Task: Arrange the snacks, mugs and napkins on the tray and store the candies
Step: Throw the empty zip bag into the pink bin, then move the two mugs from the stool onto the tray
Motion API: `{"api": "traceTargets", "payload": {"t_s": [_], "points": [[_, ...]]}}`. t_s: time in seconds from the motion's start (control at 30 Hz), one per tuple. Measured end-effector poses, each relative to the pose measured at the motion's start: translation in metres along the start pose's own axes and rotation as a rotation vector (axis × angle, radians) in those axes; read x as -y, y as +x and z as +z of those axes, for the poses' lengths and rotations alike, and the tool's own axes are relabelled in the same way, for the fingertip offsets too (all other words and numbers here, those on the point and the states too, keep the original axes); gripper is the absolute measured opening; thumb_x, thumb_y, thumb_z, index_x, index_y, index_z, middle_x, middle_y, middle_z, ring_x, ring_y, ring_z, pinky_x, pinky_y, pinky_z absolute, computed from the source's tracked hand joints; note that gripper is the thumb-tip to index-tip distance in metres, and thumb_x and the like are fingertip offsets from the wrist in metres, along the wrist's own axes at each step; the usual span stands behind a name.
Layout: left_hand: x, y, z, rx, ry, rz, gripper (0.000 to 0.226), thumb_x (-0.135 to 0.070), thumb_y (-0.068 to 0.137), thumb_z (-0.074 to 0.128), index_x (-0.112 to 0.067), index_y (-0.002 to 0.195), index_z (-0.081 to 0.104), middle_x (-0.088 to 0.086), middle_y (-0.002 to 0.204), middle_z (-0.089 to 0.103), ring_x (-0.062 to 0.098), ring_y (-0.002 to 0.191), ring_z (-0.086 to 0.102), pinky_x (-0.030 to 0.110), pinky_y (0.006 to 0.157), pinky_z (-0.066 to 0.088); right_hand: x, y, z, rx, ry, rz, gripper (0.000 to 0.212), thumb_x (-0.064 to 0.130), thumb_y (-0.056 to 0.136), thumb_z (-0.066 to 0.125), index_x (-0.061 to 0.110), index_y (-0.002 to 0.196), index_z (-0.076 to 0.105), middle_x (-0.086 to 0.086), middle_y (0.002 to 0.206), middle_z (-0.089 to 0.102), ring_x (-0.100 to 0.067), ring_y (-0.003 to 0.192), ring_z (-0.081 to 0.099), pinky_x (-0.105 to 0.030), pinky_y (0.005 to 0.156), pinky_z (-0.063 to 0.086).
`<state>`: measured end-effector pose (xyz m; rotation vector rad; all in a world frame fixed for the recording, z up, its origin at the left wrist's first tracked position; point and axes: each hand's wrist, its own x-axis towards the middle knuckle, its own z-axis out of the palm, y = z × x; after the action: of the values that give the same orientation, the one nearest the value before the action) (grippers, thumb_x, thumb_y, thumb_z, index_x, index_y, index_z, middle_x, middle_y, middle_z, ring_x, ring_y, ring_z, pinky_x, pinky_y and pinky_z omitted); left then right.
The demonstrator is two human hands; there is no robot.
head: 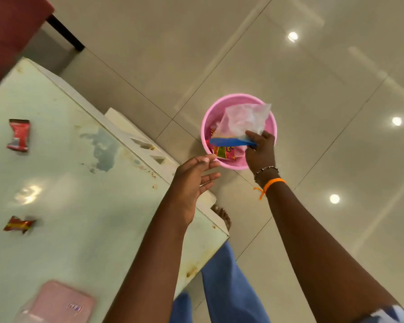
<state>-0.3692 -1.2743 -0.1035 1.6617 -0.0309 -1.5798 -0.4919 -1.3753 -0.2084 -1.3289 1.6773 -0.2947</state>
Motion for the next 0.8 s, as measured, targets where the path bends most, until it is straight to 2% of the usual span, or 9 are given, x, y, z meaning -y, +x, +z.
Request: {"api": "traceTargets", "payload": {"t_s": [0.1, 0.17, 0.27, 0.33, 0.4, 0.5, 0.6, 0.7, 0.8], "points": [[0.003, 0.013, 0.004, -0.045, 0.004, -0.019, 0.023, -0.018, 0.095, 0.038, -0.021, 0.098, 0.060, -0.003, 0.095, 0.066, 0.015, 0.090, 0.063, 0.020, 0.074, 0.048, -0.022, 0.027, 0.015, 0.235, -0.111, 0.084, 0.051, -0.017, 0.078, 0.041, -0.004, 0.128, 0.045, -0.029, 0.139, 0.028, -0.036, 0.131, 0.036, -0.022, 0.113, 0.020], [0.004, 0.018, 0.005, -0.062, 0.011, -0.021, 0.022, -0.017, 0.095, 0.038, -0.019, 0.102, 0.060, -0.001, 0.097, 0.065, 0.015, 0.090, 0.062, 0.019, 0.073, 0.048, -0.031, 0.038, 0.015, 0.348, -0.185, 0.120, 0.054, -0.016, 0.079, 0.041, 0.001, 0.131, 0.044, -0.021, 0.133, 0.038, -0.036, 0.135, 0.031, -0.033, 0.117, 0.019], [0.004, 0.017, 0.006, -0.075, -0.006, -0.015, 0.023, -0.016, 0.095, 0.038, -0.018, 0.104, 0.059, -0.001, 0.097, 0.065, 0.015, 0.090, 0.062, 0.019, 0.074, 0.048, -0.026, 0.044, 0.002, 0.223, -0.191, 0.107, 0.051, -0.010, 0.082, 0.043, 0.009, 0.127, 0.051, -0.019, 0.145, 0.031, -0.030, 0.140, 0.023, -0.022, 0.110, 0.016], [0.003, 0.011, 0.008, -0.079, -0.023, -0.009, 0.023, -0.016, 0.095, 0.039, -0.017, 0.105, 0.060, -0.001, 0.096, 0.065, 0.015, 0.089, 0.063, 0.020, 0.076, 0.048, -0.012, 0.036, -0.010, 0.105, -0.177, 0.054, 0.046, -0.007, 0.082, 0.045, 0.011, 0.123, 0.056, -0.020, 0.148, 0.028, -0.026, 0.138, 0.028, -0.021, 0.106, 0.019], [0.001, 0.002, 0.009, -0.082, -0.041, 0.003, 0.023, -0.016, 0.095, 0.039, -0.017, 0.106, 0.060, -0.001, 0.095, 0.065, 0.014, 0.089, 0.063, 0.021, 0.077, 0.048, 0.004, 0.018, -0.017, 0.089, -0.078, 0.008, 0.041, -0.007, 0.080, 0.048, 0.008, 0.116, 0.061, -0.019, 0.139, 0.043, -0.025, 0.121, 0.045, -0.032, 0.108, 0.031], [0.001, -0.017, 0.009, -0.093, -0.065, 0.030, 0.024, -0.015, 0.095, 0.038, -0.018, 0.103, 0.060, -0.002, 0.094, 0.065, 0.015, 0.090, 0.062, 0.021, 0.077, 0.047, 0.033, -0.025, -0.024, 0.166, 0.157, 0.045, 0.031, -0.009, 0.080, 0.046, 0.002, 0.101, 0.065, -0.020, 0.118, 0.060, -0.022, 0.094, 0.052, -0.040, 0.092, 0.044], [0.006, -0.044, 0.005, -0.156, -0.082, 0.085, 0.024, -0.013, 0.095, 0.038, -0.020, 0.097, 0.061, -0.003, 0.093, 0.065, 0.016, 0.088, 0.062, 0.022, 0.078, 0.047, 0.058, -0.077, -0.023, 0.289, 0.312, 0.020, 0.025, -0.010, 0.082, 0.044, 0.001, 0.094, 0.064, -0.015, 0.097, 0.061, -0.023, 0.082, 0.054, -0.035, 0.080, 0.044], [0.021, -0.080, -0.008, -0.227, -0.107, 0.139, 0.025, -0.010, 0.094, 0.038, -0.015, 0.101, 0.061, 0.002, 0.098, 0.065, 0.015, 0.083, 0.062, 0.025, 0.079, 0.047, 0.074, -0.135, -0.017, 0.397, 0.346, -0.034, 0.023, -0.006, 0.088, 0.043, 0.001, 0.099, 0.061, -0.010, 0.097, 0.058, -0.014, 0.073, 0.053, -0.024, 0.072, 0.043], [0.043, -0.122, -0.029, -0.319, -0.163, 0.181, 0.024, -0.007, 0.093, 0.039, -0.014, 0.099, 0.062, 0.006, 0.098, 0.064, 0.015, 0.082, 0.062, 0.025, 0.082, 0.048, 0.080, -0.194, -0.010, 0.488, 0.375, -0.065, 0.022, -0.004, 0.089, 0.042, 0.009, 0.092, 0.060, -0.008, 0.092, 0.058, -0.012, 0.073, 0.053, -0.022, 0.071, 0.042]]}}
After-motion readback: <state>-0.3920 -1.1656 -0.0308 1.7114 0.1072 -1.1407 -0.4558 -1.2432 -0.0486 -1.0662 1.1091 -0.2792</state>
